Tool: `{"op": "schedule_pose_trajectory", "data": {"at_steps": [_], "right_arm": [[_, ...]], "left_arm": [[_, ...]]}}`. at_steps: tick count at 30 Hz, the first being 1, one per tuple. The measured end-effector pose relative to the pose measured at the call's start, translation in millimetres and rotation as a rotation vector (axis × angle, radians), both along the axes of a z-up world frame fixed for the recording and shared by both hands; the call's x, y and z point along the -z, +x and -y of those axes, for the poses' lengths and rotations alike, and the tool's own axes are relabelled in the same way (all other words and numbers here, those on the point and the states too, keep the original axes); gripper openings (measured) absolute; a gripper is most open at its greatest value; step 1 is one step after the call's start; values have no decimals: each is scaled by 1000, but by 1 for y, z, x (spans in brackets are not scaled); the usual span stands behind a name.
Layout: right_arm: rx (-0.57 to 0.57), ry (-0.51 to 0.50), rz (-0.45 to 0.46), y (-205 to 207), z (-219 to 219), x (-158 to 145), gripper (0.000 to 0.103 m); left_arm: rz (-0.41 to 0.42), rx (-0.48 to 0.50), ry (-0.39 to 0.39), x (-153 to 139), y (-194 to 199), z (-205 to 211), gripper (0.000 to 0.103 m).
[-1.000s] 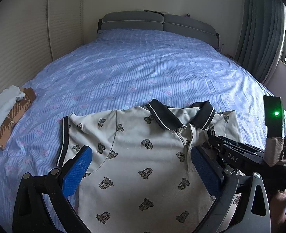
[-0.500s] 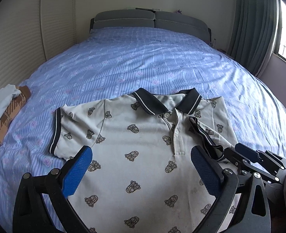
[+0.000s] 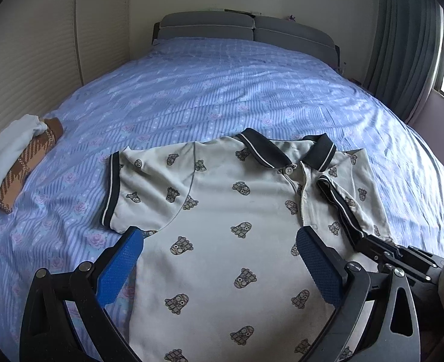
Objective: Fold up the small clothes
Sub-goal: 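Fold the sleeve held by the right gripper across the shirt front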
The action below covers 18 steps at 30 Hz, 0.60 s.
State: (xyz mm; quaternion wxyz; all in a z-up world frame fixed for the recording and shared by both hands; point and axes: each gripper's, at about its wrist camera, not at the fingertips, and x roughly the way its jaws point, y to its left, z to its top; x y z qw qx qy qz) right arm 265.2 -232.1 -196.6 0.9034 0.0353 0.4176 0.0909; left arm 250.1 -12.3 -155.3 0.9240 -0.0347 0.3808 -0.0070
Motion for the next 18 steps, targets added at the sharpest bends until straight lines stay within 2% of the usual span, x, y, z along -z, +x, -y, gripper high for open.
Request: {"op": "schedule_pose_trajectory", "data": {"at_steps": [1, 3, 7, 11, 13, 18], "right_arm": [[11, 3, 8, -2, -2, -4, 22], [33, 18, 42, -8, -8, -14, 35], [38, 22, 103, -15, -38, -30, 35], [35, 30, 145, -10, -78, -39, 35], [30, 37, 159, -5, -96, -41, 35], [25, 60, 163, 9, -133, -38, 35]], "left_arm": [[2, -4, -2, 0, 0, -5, 103], [8, -10, -8, 0, 0, -18, 103], [23, -31, -29, -2, 6, -53, 103], [38, -33, -49, -2, 19, -96, 96], [45, -21, -51, -1, 29, -115, 90], [-12, 37, -115, 19, 69, -155, 57]]}}
